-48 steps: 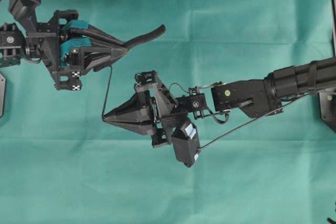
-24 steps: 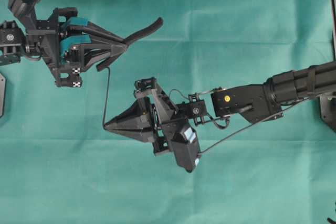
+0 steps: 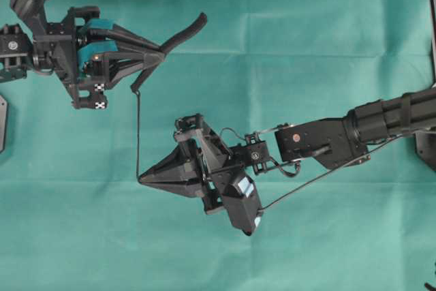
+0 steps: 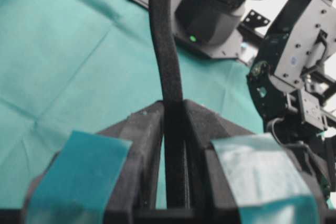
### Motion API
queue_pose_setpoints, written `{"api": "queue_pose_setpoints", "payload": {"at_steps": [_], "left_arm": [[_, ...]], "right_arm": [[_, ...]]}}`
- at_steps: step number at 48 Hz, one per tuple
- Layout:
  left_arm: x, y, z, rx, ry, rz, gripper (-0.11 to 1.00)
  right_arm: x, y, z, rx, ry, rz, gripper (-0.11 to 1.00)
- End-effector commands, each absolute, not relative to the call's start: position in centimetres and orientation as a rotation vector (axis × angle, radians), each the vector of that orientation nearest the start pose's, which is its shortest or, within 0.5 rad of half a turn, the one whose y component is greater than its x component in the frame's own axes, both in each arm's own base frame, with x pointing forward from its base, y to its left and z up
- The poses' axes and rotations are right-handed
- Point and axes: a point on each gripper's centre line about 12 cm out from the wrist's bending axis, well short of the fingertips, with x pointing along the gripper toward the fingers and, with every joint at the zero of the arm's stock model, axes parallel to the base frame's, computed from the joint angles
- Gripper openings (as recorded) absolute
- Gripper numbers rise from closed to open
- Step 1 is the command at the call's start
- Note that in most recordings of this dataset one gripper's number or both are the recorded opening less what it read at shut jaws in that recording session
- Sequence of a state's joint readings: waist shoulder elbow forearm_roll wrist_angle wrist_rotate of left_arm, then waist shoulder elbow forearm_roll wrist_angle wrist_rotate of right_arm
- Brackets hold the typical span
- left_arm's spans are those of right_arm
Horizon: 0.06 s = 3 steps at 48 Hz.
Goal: Peel off the Velcro with your right arm.
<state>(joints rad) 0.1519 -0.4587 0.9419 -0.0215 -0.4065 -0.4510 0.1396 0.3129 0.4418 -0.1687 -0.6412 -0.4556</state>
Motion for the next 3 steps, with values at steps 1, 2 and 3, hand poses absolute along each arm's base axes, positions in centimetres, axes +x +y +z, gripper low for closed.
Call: {"api": "queue_pose_setpoints", "payload": {"at_steps": [1,2,3], "left_arm": [[30.08,4.95,28.12,-0.471,0.009,0.177,0.1],[30.1,4.95,28.18,-0.471,0.007,0.177,0.1],[30.1,4.95,28.18,-0.471,0.007,0.177,0.1]], "right_arm": [[47.84,8.59,18.85,-0.583,0.01,0.271,-0.09],[47.84,8.5,19.0,-0.578,0.009,0.268,-0.09],[47.79,8.49,19.06,-0.576,0.01,0.268,-0.09]]}}
